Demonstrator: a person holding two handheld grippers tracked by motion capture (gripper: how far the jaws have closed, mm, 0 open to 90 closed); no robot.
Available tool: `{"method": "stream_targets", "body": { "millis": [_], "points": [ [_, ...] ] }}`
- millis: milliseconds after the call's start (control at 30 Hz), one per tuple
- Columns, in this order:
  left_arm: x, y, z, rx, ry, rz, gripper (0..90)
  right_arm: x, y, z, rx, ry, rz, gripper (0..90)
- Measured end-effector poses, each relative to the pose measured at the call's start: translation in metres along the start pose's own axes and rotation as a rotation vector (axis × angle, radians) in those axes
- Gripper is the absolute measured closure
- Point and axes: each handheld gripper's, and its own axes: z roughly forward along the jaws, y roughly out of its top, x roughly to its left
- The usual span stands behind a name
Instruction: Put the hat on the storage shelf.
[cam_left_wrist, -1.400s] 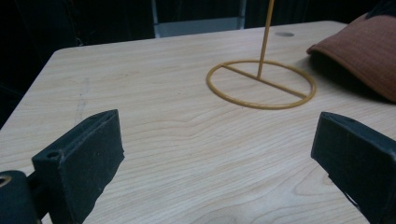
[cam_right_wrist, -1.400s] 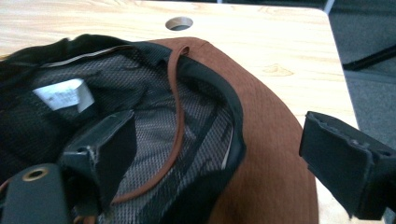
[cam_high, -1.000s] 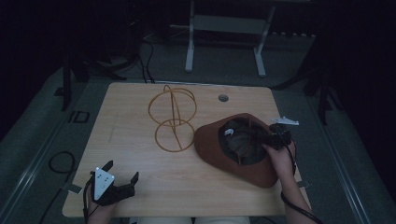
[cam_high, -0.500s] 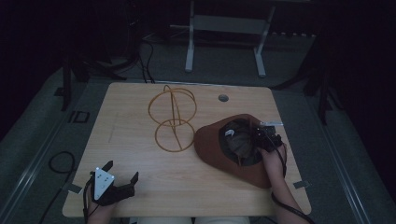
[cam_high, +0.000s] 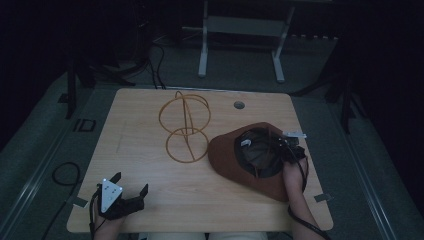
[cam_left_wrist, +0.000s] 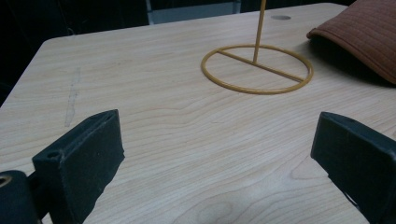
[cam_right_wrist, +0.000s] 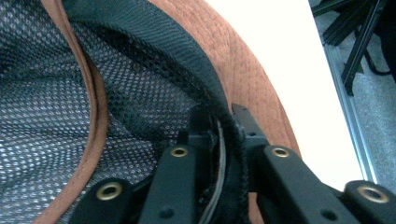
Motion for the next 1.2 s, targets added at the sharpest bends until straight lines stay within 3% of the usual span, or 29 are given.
{"method": "stream_targets", "body": {
  "millis": [200, 333, 500, 733, 1067, 1200],
  "points": [
    [-0.001, 0.0, 0.001, 0.0, 0.002, 0.005, 3.0, -0.008, 0.006, -0.019, -0.086, 0.036, 0.063, 84.0],
    [0.0, 0.0, -0.001, 0.002, 0.014, 0.001, 3.0, -0.015, 0.016, -0.041, -0.163, 0.096, 0.116, 84.3],
    [0.002, 0.001, -0.002, -0.005, 0.017, -0.011, 3.0, -0.018, 0.025, -0.062, -0.23, 0.127, 0.144, 84.3],
    [-0.007, 0.007, -0.001, 0.013, 0.007, 0.005, 3.7, -0.022, 0.037, -0.098, -0.338, 0.152, 0.15, 84.3],
    [-0.028, 0.033, -0.003, 0.028, -0.085, 0.038, 6.1, -0.025, 0.05, -0.134, -0.44, 0.172, 0.139, 84.3],
    [-0.049, 0.05, 0.001, 0.038, -0.145, 0.052, 6.2, -0.026, 0.05, -0.147, -0.465, 0.178, 0.129, 84.3]
  ]
}}
